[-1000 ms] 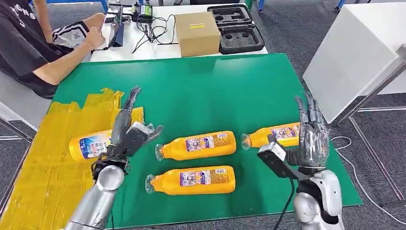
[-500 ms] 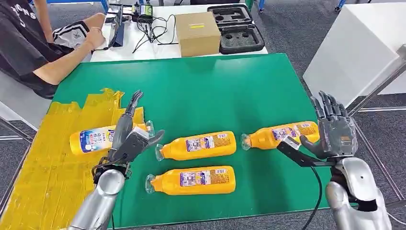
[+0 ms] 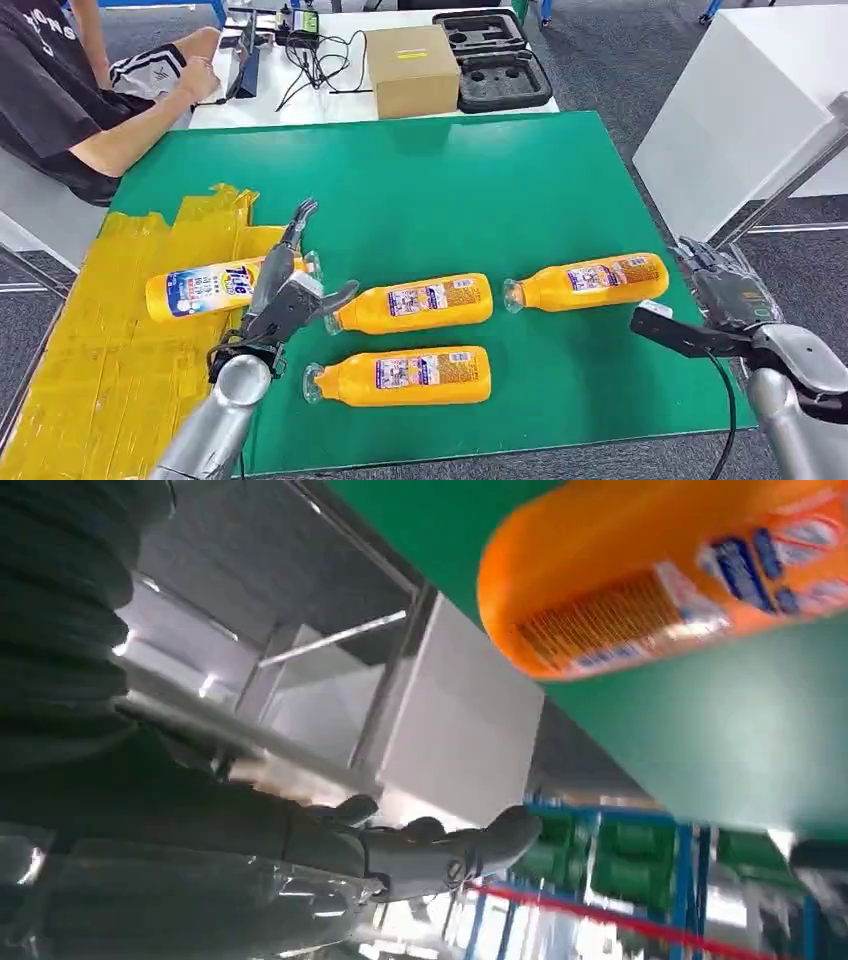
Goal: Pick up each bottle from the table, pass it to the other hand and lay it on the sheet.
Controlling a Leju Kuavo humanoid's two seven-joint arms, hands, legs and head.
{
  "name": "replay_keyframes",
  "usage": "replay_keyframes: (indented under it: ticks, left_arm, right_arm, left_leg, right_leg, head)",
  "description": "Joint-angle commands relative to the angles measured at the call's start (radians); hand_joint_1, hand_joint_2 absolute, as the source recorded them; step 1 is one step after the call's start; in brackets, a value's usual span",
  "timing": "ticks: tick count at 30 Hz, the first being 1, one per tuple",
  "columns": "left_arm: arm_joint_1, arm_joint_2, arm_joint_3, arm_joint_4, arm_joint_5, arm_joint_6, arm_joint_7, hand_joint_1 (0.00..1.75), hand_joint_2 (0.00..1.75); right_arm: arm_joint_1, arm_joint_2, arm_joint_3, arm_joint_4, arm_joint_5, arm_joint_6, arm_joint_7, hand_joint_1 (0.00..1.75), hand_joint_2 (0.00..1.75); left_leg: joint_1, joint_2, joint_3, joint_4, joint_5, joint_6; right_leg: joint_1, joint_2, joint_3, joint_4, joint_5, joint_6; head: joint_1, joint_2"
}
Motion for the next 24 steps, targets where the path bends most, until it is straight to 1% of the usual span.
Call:
replay_keyframes:
  ticks: [1, 2, 3, 4, 5, 6, 7, 8, 9, 11, 12, 13, 14, 16, 17, 19, 22, 24]
  left_arm:
    - [-0.076, -0.005, -0.002, 0.118, 0.013, 0.003, 0.004, 0.0, 1.75]
    - [-0.074, -0.003, -0.004, 0.123, 0.012, 0.01, 0.003, 0.0, 1.75]
    - [-0.071, 0.0, -0.004, 0.125, 0.013, 0.015, 0.0, 0.0, 1.75]
    - [-0.071, 0.0, -0.004, 0.125, 0.013, 0.015, 0.0, 0.0, 1.75]
    - [-0.071, 0.0, -0.004, 0.125, 0.013, 0.015, 0.0, 0.0, 1.75]
    - [-0.069, 0.001, -0.004, 0.125, 0.014, 0.017, -0.001, 0.0, 1.75]
    - [-0.067, 0.001, -0.004, 0.124, 0.014, 0.018, -0.002, 0.0, 1.75]
    - [-0.062, 0.003, -0.004, 0.121, 0.015, 0.022, -0.004, 0.0, 1.75]
    - [-0.057, 0.003, -0.004, 0.12, 0.015, 0.026, -0.005, 0.0, 1.75]
    - [-0.051, 0.004, -0.004, 0.121, 0.014, 0.028, -0.007, 0.0, 1.75]
    - [-0.053, 0.002, -0.005, 0.125, 0.014, 0.029, -0.008, 0.0, 1.75]
    - [-0.055, 0.002, -0.006, 0.128, 0.014, 0.03, -0.009, 0.0, 1.75]
    - [-0.057, 0.001, -0.006, 0.129, 0.014, 0.03, -0.009, 0.0, 1.75]
    - [-0.057, 0.001, -0.006, 0.129, 0.014, 0.03, -0.009, 0.0, 1.75]
    - [-0.058, 0.001, -0.006, 0.13, 0.013, 0.03, -0.009, 0.0, 1.75]
    - [-0.06, 0.001, -0.007, 0.13, 0.013, 0.03, -0.009, 0.0, 1.75]
    - [-0.074, -0.002, -0.012, 0.141, 0.013, 0.027, -0.009, 0.0, 1.75]
    - [-0.087, -0.006, -0.016, 0.148, 0.013, 0.025, -0.006, 0.0, 1.75]
  right_arm:
    - [-0.218, 0.011, 0.174, 0.343, 0.003, 0.019, -0.008, 0.0, 1.75]
    - [-0.234, 0.012, 0.194, 0.367, 0.005, 0.007, -0.005, 0.0, 1.75]
    - [-0.248, 0.014, 0.208, 0.386, 0.003, -0.004, -0.003, 0.0, 1.75]
    - [-0.248, 0.014, 0.208, 0.386, 0.003, -0.004, -0.003, 0.0, 1.75]
    - [-0.248, 0.014, 0.208, 0.386, 0.003, -0.004, -0.003, 0.0, 1.75]
    - [-0.253, 0.015, 0.214, 0.393, 0.003, -0.009, -0.001, 0.0, 1.75]
    - [-0.257, 0.016, 0.219, 0.397, 0.003, -0.017, -0.001, 0.0, 1.75]
    - [-0.271, 0.023, 0.23, 0.41, 0.006, -0.04, 0.002, 0.0, 1.75]
    - [-0.286, 0.033, 0.24, 0.422, 0.012, -0.053, 0.005, 0.0, 1.75]
    - [-0.32, 0.056, 0.256, 0.446, 0.02, -0.073, 0.007, 0.0, 1.75]
    - [-0.341, 0.072, 0.266, 0.468, 0.023, -0.081, 0.006, 0.0, 1.75]
    - [-0.348, 0.075, 0.27, 0.477, 0.025, -0.083, 0.006, 0.0, 1.75]
    - [-0.353, 0.077, 0.273, 0.483, 0.025, -0.084, 0.007, 0.0, 1.75]
    - [-0.353, 0.077, 0.273, 0.483, 0.025, -0.084, 0.007, 0.0, 1.75]
    - [-0.351, 0.076, 0.274, 0.486, 0.026, -0.089, 0.006, 0.0, 1.75]
    - [-0.358, 0.079, 0.279, 0.498, 0.026, -0.098, 0.002, 0.0, 1.75]
    - [-0.41, 0.118, 0.324, 0.572, 0.047, -0.092, -0.002, 0.0, 1.75]
    - [-0.435, 0.137, 0.354, 0.611, 0.054, -0.091, -0.001, 0.0, 1.75]
  left_leg:
    - [0.001, 0.006, 0.008, -0.001, -0.002, -0.003]
    - [0.001, 0.007, 0.009, 0.0, -0.003, -0.003]
    - [0.001, 0.004, 0.005, -0.001, -0.001, -0.002]
    - [0.001, 0.004, 0.007, -0.001, -0.002, -0.002]
    - [0.001, 0.003, 0.004, -0.001, -0.001, -0.001]
    - [0.001, 0.004, 0.006, -0.001, -0.002, -0.002]
    - [0.001, 0.003, 0.005, -0.001, -0.001, -0.001]
    - [0.001, 0.003, 0.007, -0.001, -0.002, -0.002]
    - [0.001, 0.003, 0.004, -0.001, -0.001, -0.001]
    - [0.001, 0.006, 0.008, -0.001, -0.002, -0.002]
    - [0.0, 0.006, 0.006, -0.001, -0.002, -0.002]
    - [0.0, 0.005, 0.003, -0.001, -0.001, -0.001]
    - [0.001, 0.007, 0.006, -0.001, -0.002, -0.002]
    - [0.001, 0.003, 0.003, -0.001, 0.0, -0.001]
    - [0.001, 0.004, 0.005, -0.001, -0.001, -0.002]
    - [0.001, 0.001, 0.003, -0.001, 0.0, -0.001]
    - [0.001, 0.004, 0.006, 0.0, -0.001, -0.001]
    - [0.0, 0.004, 0.003, 0.0, 0.0, 0.0]
  right_leg:
    - [0.002, 0.004, 0.007, -0.002, 0.0, -0.002]
    - [0.002, 0.004, 0.008, -0.002, 0.001, -0.002]
    - [0.001, 0.002, 0.005, -0.001, 0.001, 0.0]
    - [0.001, 0.002, 0.006, -0.002, 0.001, -0.001]
    - [0.001, 0.002, 0.004, -0.001, 0.001, 0.0]
    - [0.001, 0.002, 0.006, -0.001, 0.0, -0.001]
    - [0.001, 0.001, 0.004, -0.001, 0.001, 0.0]
    - [0.001, 0.002, 0.006, -0.001, 0.0, -0.001]
    - [0.001, 0.002, 0.003, -0.001, 0.001, 0.0]
    - [0.001, 0.004, 0.006, -0.001, 0.0, -0.001]
    - [0.001, 0.005, 0.004, -0.001, 0.001, -0.001]
    - [0.001, 0.004, 0.002, -0.001, 0.001, 0.0]
    - [0.001, 0.005, 0.004, -0.001, 0.001, -0.001]
    - [0.001, 0.002, 0.002, -0.001, 0.001, 0.0]
    - [0.001, 0.002, 0.005, -0.001, 0.001, -0.001]
    - [0.001, 0.001, 0.003, -0.001, 0.001, 0.0]
    - [0.001, 0.002, 0.005, -0.001, 0.0, -0.001]
    - [0.0, 0.003, 0.002, 0.0, 0.001, 0.0]
  head:
    - [0.0, 0.0]
    - [0.0, 0.0]
    - [0.0, 0.0]
    - [0.0, 0.0]
    - [0.0, 0.0]
    - [0.0, 0.0]
    - [0.0, 0.0]
    - [0.0, 0.0]
    - [0.0, 0.0]
    - [0.0, 0.0]
    - [0.0, 0.0]
    - [0.0, 0.0]
    - [0.0, 0.0]
    - [0.0, 0.0]
    - [0.0, 0.0]
    - [0.0, 0.0]
    - [0.0, 0.0]
    - [0.0, 0.0]
